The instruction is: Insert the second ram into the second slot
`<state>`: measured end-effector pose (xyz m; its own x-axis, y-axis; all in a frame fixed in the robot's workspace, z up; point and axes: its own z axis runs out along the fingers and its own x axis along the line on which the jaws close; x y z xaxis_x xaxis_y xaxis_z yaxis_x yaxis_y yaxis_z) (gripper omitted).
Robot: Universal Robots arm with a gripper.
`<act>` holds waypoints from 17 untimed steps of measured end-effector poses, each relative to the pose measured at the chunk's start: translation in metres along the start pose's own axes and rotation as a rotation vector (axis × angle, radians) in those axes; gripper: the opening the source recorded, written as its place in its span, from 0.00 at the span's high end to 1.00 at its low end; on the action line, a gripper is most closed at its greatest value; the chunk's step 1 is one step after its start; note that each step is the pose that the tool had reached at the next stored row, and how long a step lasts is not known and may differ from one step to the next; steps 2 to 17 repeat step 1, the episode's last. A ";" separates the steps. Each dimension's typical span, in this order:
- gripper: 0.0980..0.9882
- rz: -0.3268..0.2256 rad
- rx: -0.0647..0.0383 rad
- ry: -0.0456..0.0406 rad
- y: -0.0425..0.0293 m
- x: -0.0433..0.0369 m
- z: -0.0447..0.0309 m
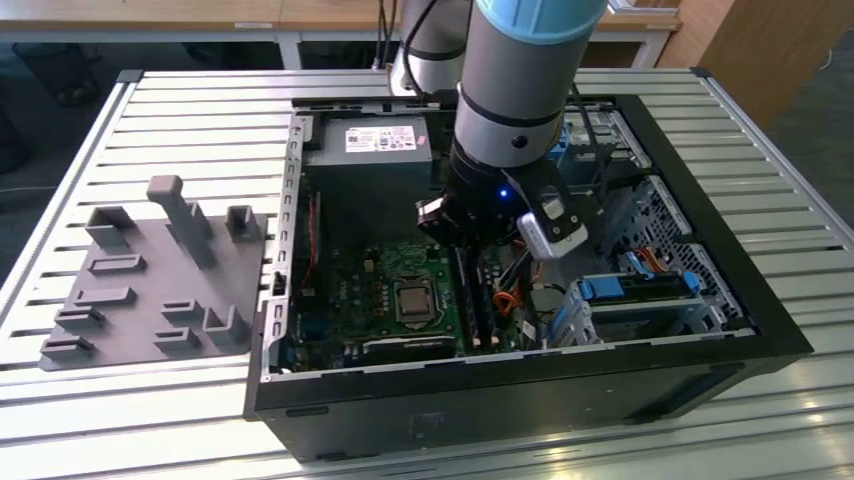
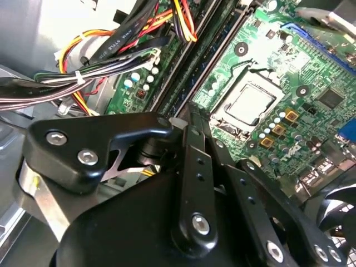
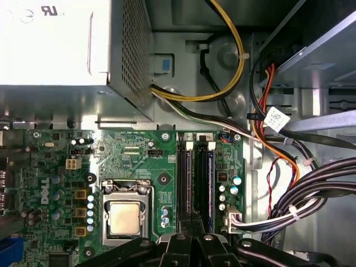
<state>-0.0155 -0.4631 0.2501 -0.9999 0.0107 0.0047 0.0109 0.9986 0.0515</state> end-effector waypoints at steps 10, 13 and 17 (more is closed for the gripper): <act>0.99 0.000 0.000 0.0000 0.0000 0.0000 -0.0001; 0.99 0.000 0.000 0.0000 0.0000 0.0000 -0.0001; 0.99 0.000 0.000 0.0000 0.0000 0.0000 -0.0001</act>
